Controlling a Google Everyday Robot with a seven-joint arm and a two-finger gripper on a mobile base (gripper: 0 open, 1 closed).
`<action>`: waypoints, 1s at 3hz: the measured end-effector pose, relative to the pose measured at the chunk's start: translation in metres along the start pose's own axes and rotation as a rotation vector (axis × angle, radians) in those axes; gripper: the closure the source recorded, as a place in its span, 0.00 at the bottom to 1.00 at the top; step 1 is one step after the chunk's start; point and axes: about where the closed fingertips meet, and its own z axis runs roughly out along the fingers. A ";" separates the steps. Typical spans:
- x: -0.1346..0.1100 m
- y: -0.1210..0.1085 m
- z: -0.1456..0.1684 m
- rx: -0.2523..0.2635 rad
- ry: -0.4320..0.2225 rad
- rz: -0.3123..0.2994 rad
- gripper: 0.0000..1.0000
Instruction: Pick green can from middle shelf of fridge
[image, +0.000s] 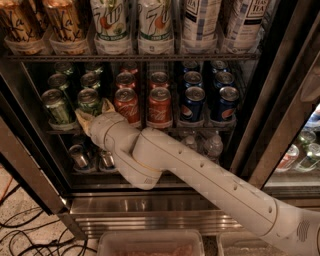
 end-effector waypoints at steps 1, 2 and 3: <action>0.000 0.000 0.000 0.000 0.000 0.000 1.00; -0.007 -0.001 -0.005 -0.027 -0.023 -0.005 1.00; -0.029 -0.002 -0.020 -0.047 -0.072 -0.040 1.00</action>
Offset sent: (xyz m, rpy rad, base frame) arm -0.0067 -0.0122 0.0195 0.0354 -0.0462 0.0675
